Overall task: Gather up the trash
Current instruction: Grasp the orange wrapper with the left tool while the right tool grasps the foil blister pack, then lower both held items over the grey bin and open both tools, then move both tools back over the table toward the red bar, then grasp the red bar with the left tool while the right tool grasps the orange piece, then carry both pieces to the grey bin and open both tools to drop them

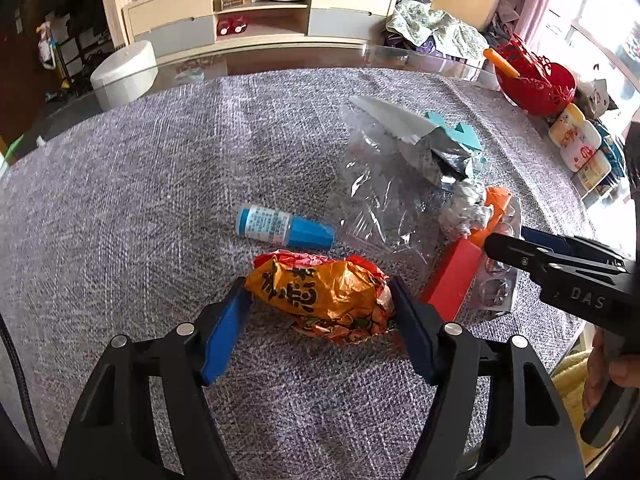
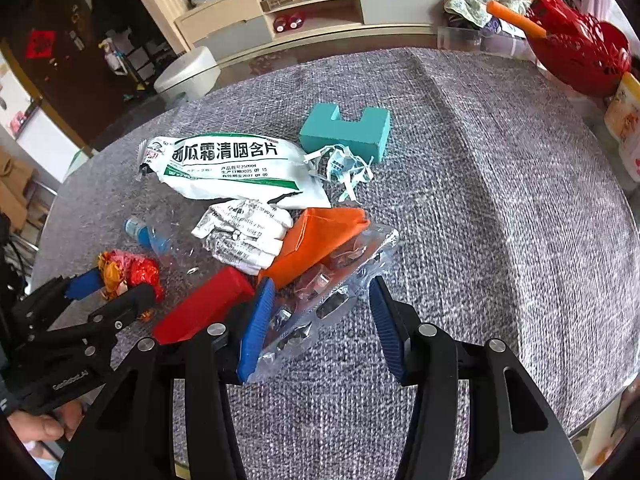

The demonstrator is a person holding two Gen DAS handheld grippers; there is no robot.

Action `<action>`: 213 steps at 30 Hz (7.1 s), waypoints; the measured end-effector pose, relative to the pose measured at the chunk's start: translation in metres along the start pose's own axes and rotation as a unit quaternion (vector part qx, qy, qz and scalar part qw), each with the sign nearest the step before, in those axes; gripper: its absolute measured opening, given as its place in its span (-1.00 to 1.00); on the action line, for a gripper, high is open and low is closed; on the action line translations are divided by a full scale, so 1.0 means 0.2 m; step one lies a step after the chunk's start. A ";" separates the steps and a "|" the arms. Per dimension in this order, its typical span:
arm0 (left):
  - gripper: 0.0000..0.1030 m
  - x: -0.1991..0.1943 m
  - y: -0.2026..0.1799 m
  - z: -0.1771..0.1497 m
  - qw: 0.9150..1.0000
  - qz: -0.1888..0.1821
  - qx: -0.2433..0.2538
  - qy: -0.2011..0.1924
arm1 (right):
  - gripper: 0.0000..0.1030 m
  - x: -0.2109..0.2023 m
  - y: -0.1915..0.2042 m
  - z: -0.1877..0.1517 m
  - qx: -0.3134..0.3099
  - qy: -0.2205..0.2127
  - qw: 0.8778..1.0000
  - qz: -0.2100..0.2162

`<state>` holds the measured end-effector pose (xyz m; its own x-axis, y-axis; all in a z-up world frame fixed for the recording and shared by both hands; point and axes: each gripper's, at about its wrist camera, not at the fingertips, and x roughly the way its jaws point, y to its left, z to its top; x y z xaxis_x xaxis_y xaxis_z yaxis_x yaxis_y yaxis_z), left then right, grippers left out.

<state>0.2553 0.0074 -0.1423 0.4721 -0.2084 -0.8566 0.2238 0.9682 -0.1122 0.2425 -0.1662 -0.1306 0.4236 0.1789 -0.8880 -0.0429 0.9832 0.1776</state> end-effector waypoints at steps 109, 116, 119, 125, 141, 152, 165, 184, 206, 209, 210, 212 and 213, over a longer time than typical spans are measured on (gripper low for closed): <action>0.61 -0.48 -0.38 -0.91 0.998 -0.058 -0.008 0.028 | 0.72 -0.56 -0.08 -0.77 0.030 -0.077 0.996 0.015; 0.67 -0.57 -0.32 -0.76 0.999 -0.034 -0.008 -0.010 | 0.76 -0.66 -0.11 -0.61 0.023 -0.112 0.993 0.029; 0.67 -0.56 -0.27 -0.70 0.999 -0.026 -0.020 -0.021 | 0.77 -0.63 -0.12 -0.53 0.020 -0.106 0.994 0.030; 0.67 -0.48 -0.17 -0.60 0.999 -0.019 -0.039 -0.023 | 0.77 -0.54 -0.12 -0.37 0.006 -0.093 0.995 0.024; 0.67 -0.17 -0.16 -0.28 0.999 -0.035 -0.013 -0.004 | 0.75 -0.21 -0.07 -0.04 -0.013 -0.053 0.998 0.024; 0.36 0.00 -0.26 -0.12 0.998 -0.054 0.011 0.008 | 0.13 -0.09 -0.14 0.09 -0.001 -0.041 0.998 0.040; -0.17 0.06 -0.29 -0.07 0.998 -0.048 0.033 0.011 | -0.39 0.07 -0.09 0.17 -0.005 -0.012 0.996 0.086; -0.62 -0.03 -0.26 -0.22 0.997 -0.069 0.017 0.027 | -0.86 -0.10 -0.08 0.06 -0.024 -0.024 0.997 0.076; -0.63 -0.54 -0.37 -0.71 0.998 -0.054 0.007 -0.017 | -0.86 -0.55 -0.02 -0.55 -0.060 -0.039 0.995 0.070; -0.63 -0.55 -0.40 -0.79 0.998 -0.057 0.013 -0.015 | -0.86 -0.56 -0.02 -0.67 -0.065 -0.033 0.995 0.071; -0.63 -0.55 -0.41 -0.82 0.998 -0.059 0.015 -0.012 | -0.86 -0.55 -0.02 -0.70 -0.065 -0.028 0.995 0.071; -0.63 -0.54 -0.43 -0.86 0.998 -0.062 0.018 -0.007 | -0.86 -0.53 -0.03 -0.76 -0.063 -0.020 0.995 0.072; -0.63 -0.54 -0.43 -0.89 0.998 -0.064 0.018 -0.004 | -0.86 -0.51 -0.03 -0.79 -0.061 -0.015 0.995 0.075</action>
<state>0.0338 -0.0293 -0.1298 0.4444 -0.3314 -0.8323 0.3139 0.9278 -0.2018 0.0572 -0.1847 -0.1081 0.4304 0.3237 -0.8426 -0.2163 0.9433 0.2519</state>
